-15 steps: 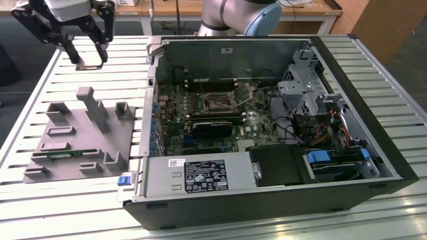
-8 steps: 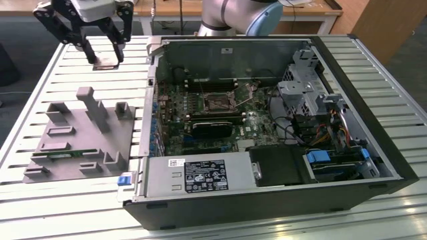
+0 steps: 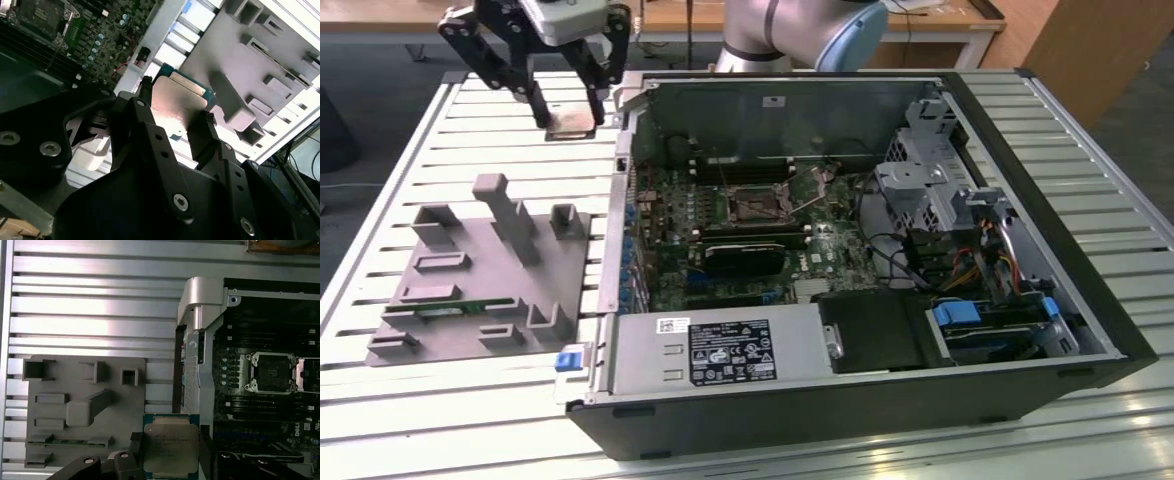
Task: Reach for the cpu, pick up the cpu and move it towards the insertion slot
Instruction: 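Pick up the cpu and move it towards the insertion slot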
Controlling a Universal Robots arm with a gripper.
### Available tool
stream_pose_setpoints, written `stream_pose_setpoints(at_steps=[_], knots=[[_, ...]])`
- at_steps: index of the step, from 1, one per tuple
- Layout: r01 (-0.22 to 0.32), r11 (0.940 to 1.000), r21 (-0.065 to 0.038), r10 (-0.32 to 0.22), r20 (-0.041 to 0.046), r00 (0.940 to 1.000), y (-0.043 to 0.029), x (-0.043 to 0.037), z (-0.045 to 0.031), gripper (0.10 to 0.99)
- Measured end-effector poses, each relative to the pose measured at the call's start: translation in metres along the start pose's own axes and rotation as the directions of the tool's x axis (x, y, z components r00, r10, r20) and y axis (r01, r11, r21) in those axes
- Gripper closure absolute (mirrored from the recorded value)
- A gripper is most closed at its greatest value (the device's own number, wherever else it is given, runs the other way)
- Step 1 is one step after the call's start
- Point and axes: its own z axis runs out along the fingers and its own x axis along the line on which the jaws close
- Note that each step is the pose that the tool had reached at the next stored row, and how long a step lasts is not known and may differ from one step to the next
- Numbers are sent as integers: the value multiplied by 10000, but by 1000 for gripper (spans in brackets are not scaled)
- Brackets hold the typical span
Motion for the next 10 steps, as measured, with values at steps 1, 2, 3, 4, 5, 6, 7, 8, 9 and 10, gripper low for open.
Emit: stream_pose_setpoints(at_steps=[1, 2, 3, 4, 5, 6, 7, 8, 9, 10], knots=[[0, 10000, -1, 0, 1, 10000, -1, -46, 5, 553], [0, 10000, -1, 0, 1, 10000, -1, -87, 8, 553], [-2, 10000, -1, 2, 2, 10000, -1, -128, 12, 553], [-2, 10000, -1, 2, 1, 10000, -2, -170, 15, 553], [-1, 10000, 1, 1, 0, 10000, -2, -212, 19, 553], [-2, 10000, 0, 2, 1, 10000, -3, -254, 23, 553], [-4, 10000, 0, 4, 1, 10000, -3, -296, 27, 553], [-5, 10000, -1, 5, 1, 10000, -3, -339, 31, 553], [-4, 10000, 0, 4, 1, 10000, -3, -383, 35, 553], [-4, 10000, 0, 4, 1, 10000, -4, -423, 39, 553]])
